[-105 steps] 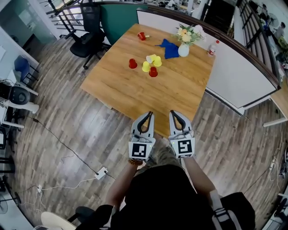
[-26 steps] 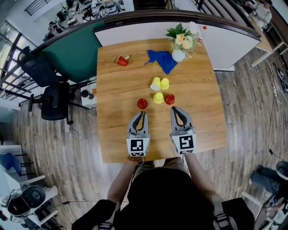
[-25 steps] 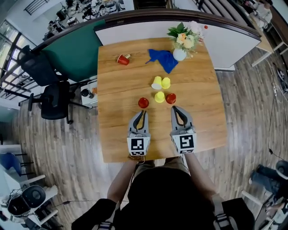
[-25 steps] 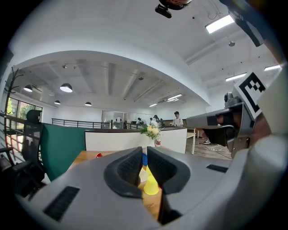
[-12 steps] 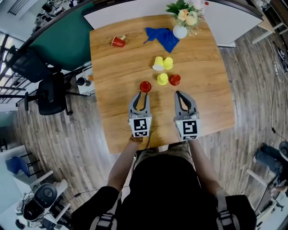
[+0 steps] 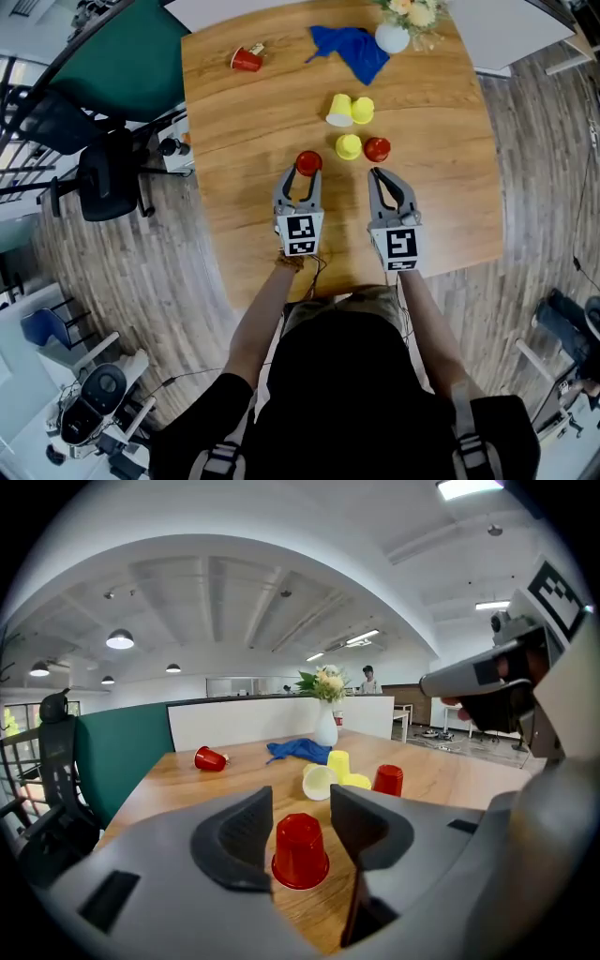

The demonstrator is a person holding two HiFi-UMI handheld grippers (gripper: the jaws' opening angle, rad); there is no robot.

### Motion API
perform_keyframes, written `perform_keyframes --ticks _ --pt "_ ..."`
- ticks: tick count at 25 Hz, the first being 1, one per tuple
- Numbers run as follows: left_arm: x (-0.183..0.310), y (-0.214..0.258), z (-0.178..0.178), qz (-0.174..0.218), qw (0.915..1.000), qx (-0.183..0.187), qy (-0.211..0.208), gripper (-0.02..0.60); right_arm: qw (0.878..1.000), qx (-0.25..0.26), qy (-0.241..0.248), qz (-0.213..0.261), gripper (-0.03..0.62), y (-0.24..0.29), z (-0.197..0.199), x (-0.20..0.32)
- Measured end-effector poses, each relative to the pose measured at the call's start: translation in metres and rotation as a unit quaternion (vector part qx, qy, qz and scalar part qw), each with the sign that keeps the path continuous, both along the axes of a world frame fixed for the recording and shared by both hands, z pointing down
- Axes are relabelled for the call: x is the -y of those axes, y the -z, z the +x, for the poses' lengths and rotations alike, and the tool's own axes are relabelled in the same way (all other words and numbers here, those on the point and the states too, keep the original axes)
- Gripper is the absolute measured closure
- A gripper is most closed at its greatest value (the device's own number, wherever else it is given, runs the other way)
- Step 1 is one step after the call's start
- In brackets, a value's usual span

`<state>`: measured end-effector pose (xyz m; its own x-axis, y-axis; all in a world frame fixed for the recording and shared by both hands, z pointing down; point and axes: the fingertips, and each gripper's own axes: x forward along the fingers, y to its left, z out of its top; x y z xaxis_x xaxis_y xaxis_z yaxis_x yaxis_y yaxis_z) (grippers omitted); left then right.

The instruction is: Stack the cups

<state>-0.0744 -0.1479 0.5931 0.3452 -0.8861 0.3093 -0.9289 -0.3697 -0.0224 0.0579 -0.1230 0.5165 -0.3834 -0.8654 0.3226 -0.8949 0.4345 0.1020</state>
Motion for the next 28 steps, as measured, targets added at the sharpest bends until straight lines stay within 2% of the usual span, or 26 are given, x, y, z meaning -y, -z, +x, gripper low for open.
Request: perform_keyframes --ticks 3,8,15,19,25,28 --pt "0.005 -0.019 0.002 -0.009 0.9999 0.013 -0.003 0.366 1.000 -0.008 0.011 -0.006 0.562 -0.011 -0.001 0.007" --pt "0.008 -0.040 0.001 -0.024 0.9994 0.026 0.001 0.359 0.998 -0.016 0.027 -0.053 0.520 -0.042 -0.001 0.019" --pt "0.012 -0.053 0.004 -0.037 0.9989 0.029 0.001 0.350 0.997 -0.009 0.020 -0.080 0.476 -0.075 -0.001 0.029" --pt "0.011 -0.063 0.001 -0.054 0.9983 0.019 0.008 0.351 0.995 -0.011 0.026 -0.093 0.447 -0.091 -0.007 0.034" --pt "0.012 -0.066 0.001 -0.055 0.9983 0.016 0.008 0.357 0.994 -0.019 0.028 -0.102 0.409 -0.105 -0.013 0.047" --pt "0.011 -0.063 0.002 -0.047 0.9987 0.020 -0.002 0.356 0.993 -0.028 0.024 -0.115 0.362 -0.118 -0.014 0.053"
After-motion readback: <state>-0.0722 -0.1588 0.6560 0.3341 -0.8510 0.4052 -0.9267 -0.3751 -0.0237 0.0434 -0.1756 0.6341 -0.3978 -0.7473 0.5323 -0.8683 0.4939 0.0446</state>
